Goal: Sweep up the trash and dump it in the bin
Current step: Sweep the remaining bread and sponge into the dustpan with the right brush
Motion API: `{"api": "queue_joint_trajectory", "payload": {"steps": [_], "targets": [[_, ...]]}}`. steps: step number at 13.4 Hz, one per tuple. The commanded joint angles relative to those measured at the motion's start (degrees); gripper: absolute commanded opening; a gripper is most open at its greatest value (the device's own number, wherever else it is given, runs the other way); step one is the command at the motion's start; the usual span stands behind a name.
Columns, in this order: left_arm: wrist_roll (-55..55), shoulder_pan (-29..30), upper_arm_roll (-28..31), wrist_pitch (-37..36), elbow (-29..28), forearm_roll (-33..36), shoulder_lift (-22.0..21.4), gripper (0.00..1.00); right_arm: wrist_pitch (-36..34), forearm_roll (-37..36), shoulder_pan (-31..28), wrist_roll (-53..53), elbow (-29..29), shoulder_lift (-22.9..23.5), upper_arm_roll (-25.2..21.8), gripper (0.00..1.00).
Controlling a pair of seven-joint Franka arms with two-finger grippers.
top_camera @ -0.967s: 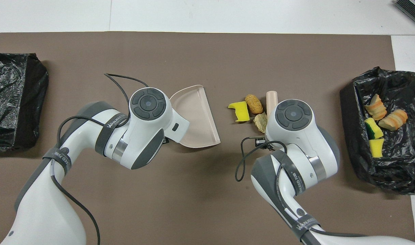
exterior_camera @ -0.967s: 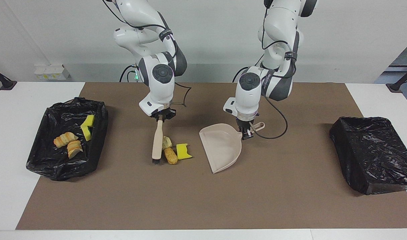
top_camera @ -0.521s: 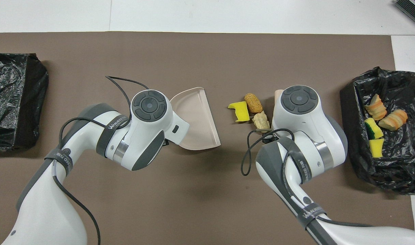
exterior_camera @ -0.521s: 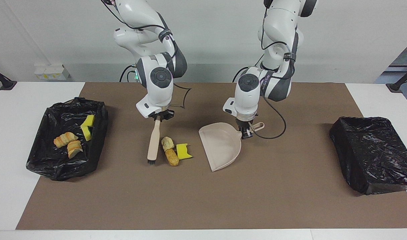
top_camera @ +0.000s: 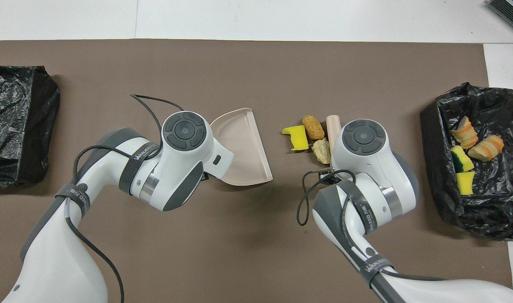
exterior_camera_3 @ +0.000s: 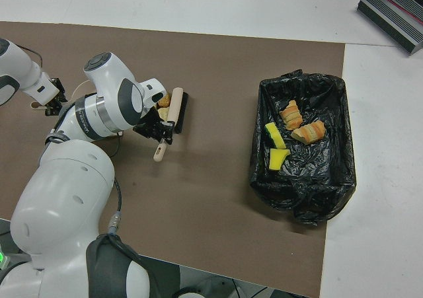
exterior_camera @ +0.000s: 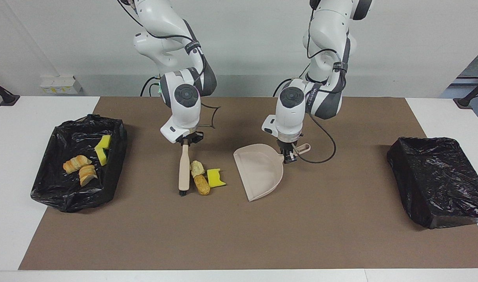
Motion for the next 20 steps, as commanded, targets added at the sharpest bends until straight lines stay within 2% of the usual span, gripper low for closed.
{"api": "queue_joint_trajectory", "payload": {"steps": [1,4,7,9,11,13,18,20], "targets": [[-0.41,-0.69,0.52,0.57,-2.53,0.49,-1.61,0.0,0.34,2.02,0.54,-0.92,3.59,2.93,0.42,0.0],[-0.41,-0.6,0.52,1.01,-3.06,0.49,-1.79,0.0,1.47,5.36,3.6,-1.09,5.79,4.95,1.21,0.0],[-1.81,-0.34,0.52,1.1,-3.41,0.4,-1.88,0.0,5.6,9.06,6.68,-2.32,5.89,5.75,1.39,0.0],[-3.04,-0.34,0.52,1.1,-3.41,0.4,-1.88,0.0,5.78,10.81,6.78,-12.37,6.06,5.75,3.67,0.0],[-3.14,-0.34,0.52,1.45,-3.5,0.4,-1.88,0.0,5.61,16.06,6.78,-22.58,6.15,5.67,3.68,0.0],[-3.23,-0.07,0.51,3.64,-3.58,0.4,-1.79,0.0,4.74,18.81,6.52,-26.4,6.24,4.88,3.59,0.0],[-1.91,1.33,0.43,6.45,-4.2,0.4,-1.7,0.0,-1.94,19.17,0.99,-25.7,6.24,-0.39,3.24,0.0],[0.63,1.6,0.43,7.77,-4.38,0.4,-1.62,0.0,-2.39,17.68,-0.08,-25.79,6.15,-1.54,2.8,0.0]]}}
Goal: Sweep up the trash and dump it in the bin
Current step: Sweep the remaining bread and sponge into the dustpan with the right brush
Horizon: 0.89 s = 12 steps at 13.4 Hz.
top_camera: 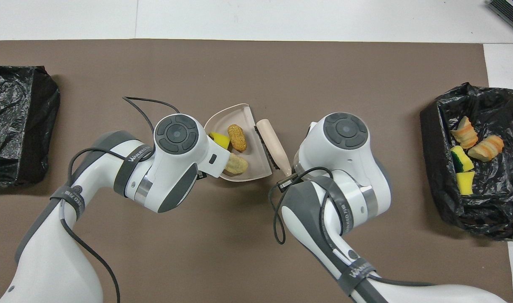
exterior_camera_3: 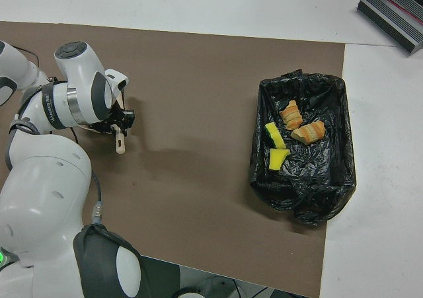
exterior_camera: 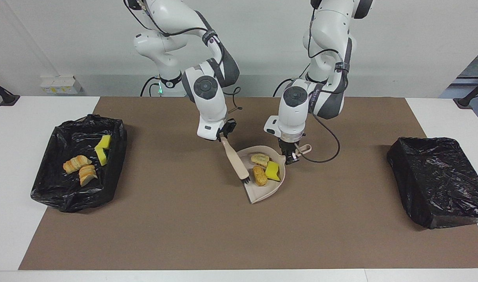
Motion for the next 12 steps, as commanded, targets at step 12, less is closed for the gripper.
{"api": "queue_joint_trajectory", "payload": {"steps": [12], "targets": [[16.95,12.18,0.07,-10.64,-4.52,-0.81,-12.51,0.0,-4.22,-2.74,-1.33,10.9,-4.6,-7.56,0.51,0.0]]}}
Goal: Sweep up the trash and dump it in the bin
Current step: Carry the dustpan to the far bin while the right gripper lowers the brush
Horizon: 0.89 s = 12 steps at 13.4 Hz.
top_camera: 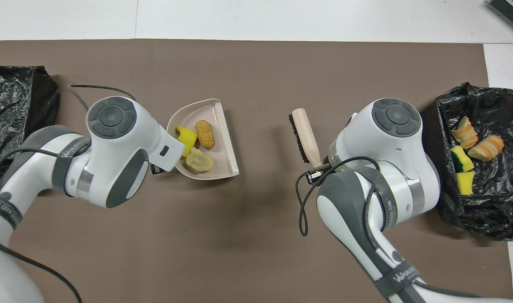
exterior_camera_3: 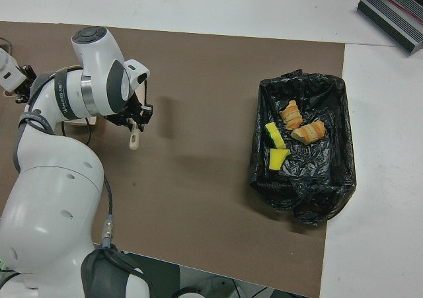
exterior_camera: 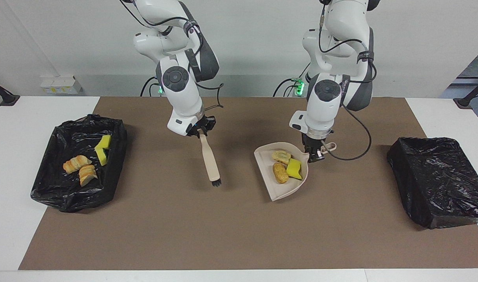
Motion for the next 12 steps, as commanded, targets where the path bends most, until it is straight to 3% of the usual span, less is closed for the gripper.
{"api": "queue_joint_trajectory", "payload": {"steps": [1,9,12], "targets": [[6.09,5.21,-0.46,-3.7,-2.91,-1.29,-5.95,0.0,0.7,-0.88,3.36,6.83,-5.15,-4.41,0.55,0.0],[30.07,23.93,-0.28,-4.33,-1.51,-9.12,-9.82,0.0,0.7,2.8,16.28,26.09,-12.36,-11.97,0.63,0.0],[37.97,30.08,0.42,-3.71,1.38,-9.03,-9.65,0.0,3.23,3.78,22.16,33.2,-13.33,-11.46,0.72,0.0]]}}
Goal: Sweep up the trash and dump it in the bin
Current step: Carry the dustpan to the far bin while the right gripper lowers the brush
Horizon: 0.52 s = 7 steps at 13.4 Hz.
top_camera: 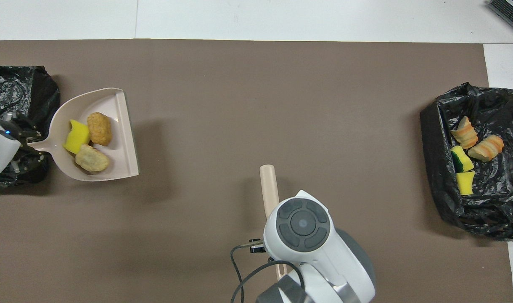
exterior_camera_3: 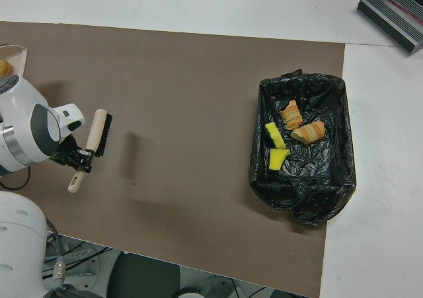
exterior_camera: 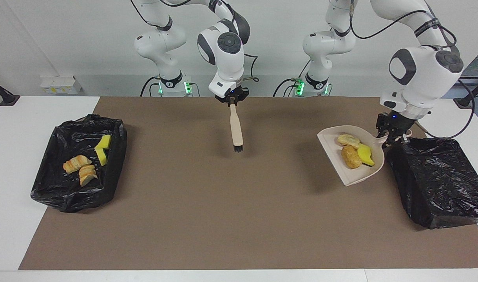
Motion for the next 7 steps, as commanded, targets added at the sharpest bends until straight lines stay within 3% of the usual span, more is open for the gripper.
{"api": "queue_joint_trajectory", "payload": {"steps": [1,4,7], "targets": [[7.18,6.56,-0.23,0.08,2.42,-1.19,-0.95,0.0,4.82,1.16,4.99,6.11,-3.2,-0.59,0.12,0.0],[7.72,12.98,-0.23,-0.18,2.87,-1.01,-0.95,0.0,7.99,1.25,9.39,10.5,-5.92,-0.68,0.12,0.0],[15.78,17.73,0.04,-1.67,6.63,-1.01,0.27,0.0,12.65,1.25,10.72,11.75,-9.09,-0.24,0.12,0.0]]}}
